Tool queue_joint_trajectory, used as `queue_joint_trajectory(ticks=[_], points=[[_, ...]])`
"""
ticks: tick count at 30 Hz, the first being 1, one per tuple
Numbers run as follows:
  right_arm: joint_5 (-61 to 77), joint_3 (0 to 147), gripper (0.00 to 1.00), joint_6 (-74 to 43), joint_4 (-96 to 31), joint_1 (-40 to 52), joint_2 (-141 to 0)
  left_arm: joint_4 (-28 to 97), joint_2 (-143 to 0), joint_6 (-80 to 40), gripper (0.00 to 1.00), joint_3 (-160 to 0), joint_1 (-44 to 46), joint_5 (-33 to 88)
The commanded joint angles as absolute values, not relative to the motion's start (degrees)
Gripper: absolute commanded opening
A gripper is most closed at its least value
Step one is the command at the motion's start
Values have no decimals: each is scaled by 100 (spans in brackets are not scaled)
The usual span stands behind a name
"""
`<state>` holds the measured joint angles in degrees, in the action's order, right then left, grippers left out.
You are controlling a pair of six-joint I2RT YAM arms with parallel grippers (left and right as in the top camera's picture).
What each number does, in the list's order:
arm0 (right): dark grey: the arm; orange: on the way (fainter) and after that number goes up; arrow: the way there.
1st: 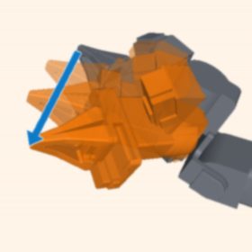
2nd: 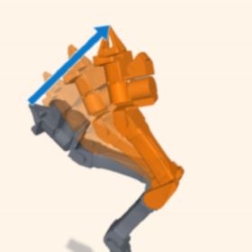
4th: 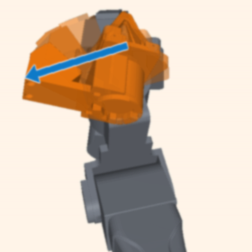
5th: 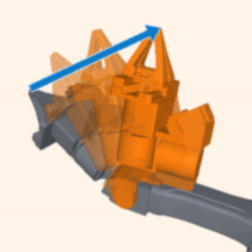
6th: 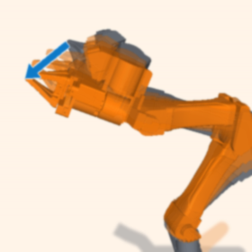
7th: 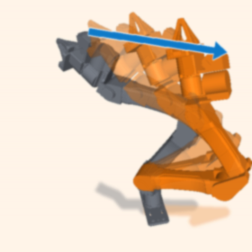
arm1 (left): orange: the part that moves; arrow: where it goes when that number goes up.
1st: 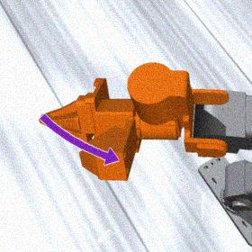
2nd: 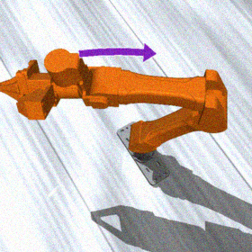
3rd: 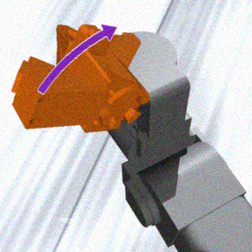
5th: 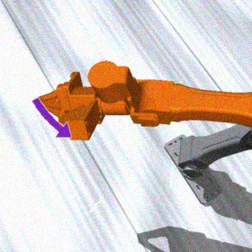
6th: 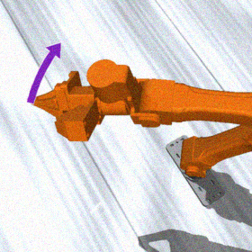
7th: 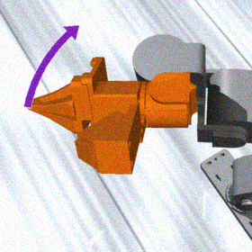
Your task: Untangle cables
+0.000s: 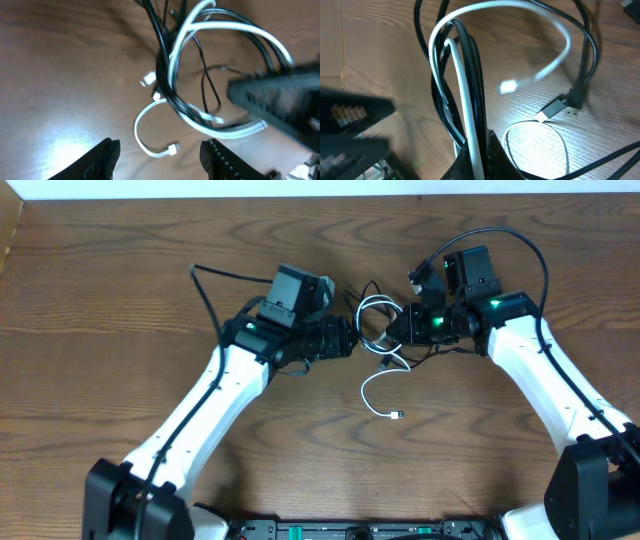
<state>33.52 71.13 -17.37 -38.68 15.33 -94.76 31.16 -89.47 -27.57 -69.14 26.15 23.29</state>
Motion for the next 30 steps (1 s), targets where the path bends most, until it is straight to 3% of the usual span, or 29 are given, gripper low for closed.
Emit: queue_joint_trajectory(ticks=[1,8,13,18,20,26,30], points=[[3553,7146,1,-1619,-3861,1564,-9397,2757,-9349,-3247,56,-6893,2617,2206],[3444,7146,1,-1562,-3881,1564,-9397,1872,-9939,-3701,56,-6893,2655,3192],[3361,7146,1,-1562,-3885,1562,-9397,1879,-10066,-3760,31,-6890,2661,3194],[3135,7146,1,-1564,-3935,1564,-9397,1879,-10066,-3765,19,-6890,2661,3194],[2954,7146,1,-1573,-3988,1564,-9397,1879,-10064,-3767,8,-6890,2661,3197],[1660,7133,1,-1691,-4143,1625,-9539,1785,-9983,-3780,8,-6893,2624,3406],[1507,7100,1,-1688,-4139,1638,-9734,1562,-9850,-3780,8,-6895,2471,3999]])
